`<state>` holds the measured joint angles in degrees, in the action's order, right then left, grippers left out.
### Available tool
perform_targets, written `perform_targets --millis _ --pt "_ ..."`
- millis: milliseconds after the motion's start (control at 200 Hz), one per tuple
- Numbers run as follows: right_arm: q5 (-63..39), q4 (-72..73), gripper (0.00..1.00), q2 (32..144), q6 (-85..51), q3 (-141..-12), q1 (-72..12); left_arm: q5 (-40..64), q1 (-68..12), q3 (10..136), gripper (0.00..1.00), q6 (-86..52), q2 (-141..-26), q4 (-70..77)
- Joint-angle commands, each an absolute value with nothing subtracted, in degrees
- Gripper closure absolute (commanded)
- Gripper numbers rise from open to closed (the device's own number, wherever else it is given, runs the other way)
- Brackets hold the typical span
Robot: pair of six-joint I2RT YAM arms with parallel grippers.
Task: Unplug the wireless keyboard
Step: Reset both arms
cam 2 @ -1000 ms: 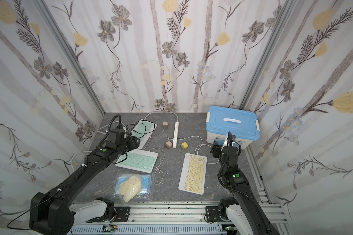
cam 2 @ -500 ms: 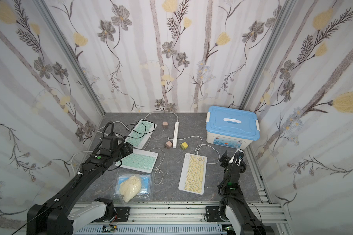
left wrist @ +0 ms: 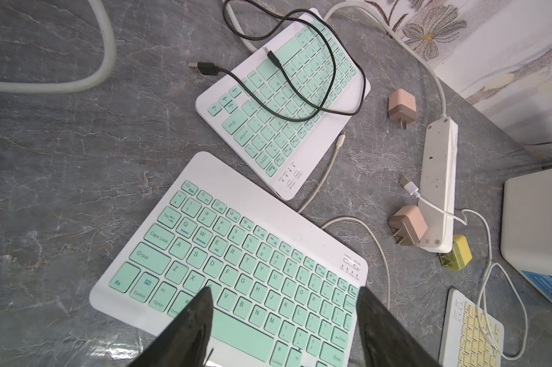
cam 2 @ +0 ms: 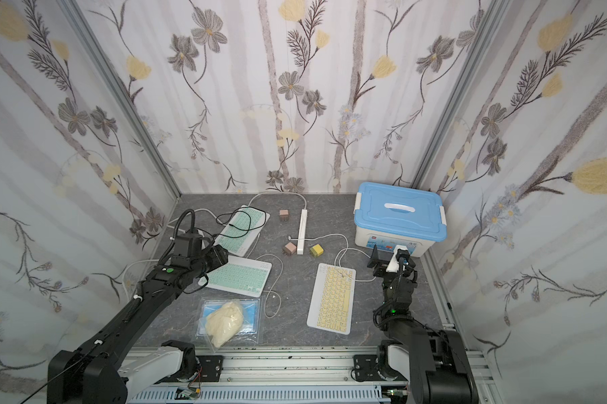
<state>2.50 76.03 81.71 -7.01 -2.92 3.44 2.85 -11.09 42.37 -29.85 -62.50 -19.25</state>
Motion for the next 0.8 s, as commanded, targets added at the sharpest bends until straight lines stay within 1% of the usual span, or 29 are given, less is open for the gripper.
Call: perform_targets --millis 0,25,40,105,165,215,245,285,335,380,450,550,729,794 --pt "-1.1 85.1 0.00 84.7 -4.5 -4.9 3.5 1.4 -11.0 43.7 0.23 -26.7 -62.8 -18.2" --pt "-0.6 76.8 0.00 82.6 -4.8 -7.2 3.5 0.8 -11.1 43.9 0.21 -26.3 -62.7 -18.1" --pt "-0.4 74.2 0.00 82.1 -4.8 -8.3 3.5 0.3 -11.1 44.0 0.20 -26.1 -62.5 -18.0" --pt "-2.1 78.6 0.01 85.1 -3.8 -8.5 3.3 -2.3 -11.0 44.1 0.18 -24.8 -61.8 -16.7" --pt "-1.9 72.4 0.01 83.3 -3.9 -10.2 3.3 -5.4 -11.0 44.3 0.17 -22.7 -61.0 -14.9" --pt "-3.0 75.2 0.01 84.6 -3.6 -9.9 3.3 -9.1 -11.0 44.5 0.17 -20.6 -60.4 -13.4" --pt "-3.4 73.6 0.01 84.3 -3.4 -10.4 3.3 -11.7 -11.0 44.6 0.16 -18.8 -60.2 -12.3" --pt "-3.0 71.0 0.01 84.2 -3.2 -11.6 3.0 -15.9 -11.0 44.3 0.12 -16.3 -60.0 -10.2" --pt "-1.5 71.2 0.01 84.6 -2.4 -11.8 2.0 -22.2 -10.7 42.6 0.01 -12.9 -60.3 -5.9" --pt "-0.9 70.2 0.00 84.6 -2.0 -12.3 1.5 -25.4 -9.4 41.0 0.00 -10.3 -61.3 -2.0" --pt "-0.9 69.9 0.01 84.4 -2.0 -12.3 1.4 -24.9 -6.7 37.7 0.00 -6.4 -64.0 4.7" --pt "-2.7 69.3 0.01 84.6 -1.3 -12.8 1.4 -25.7 -5.0 32.9 0.00 -3.8 -67.7 14.9" --pt "-2.9 69.1 0.00 84.6 -1.1 -12.9 1.5 -15.2 -1.1 20.3 0.00 -1.8 -70.1 38.1" --pt "-2.8 69.1 0.01 84.6 -1.2 -12.9 1.5 -10.2 0.5 19.6 0.00 -2.5 -74.7 40.9"
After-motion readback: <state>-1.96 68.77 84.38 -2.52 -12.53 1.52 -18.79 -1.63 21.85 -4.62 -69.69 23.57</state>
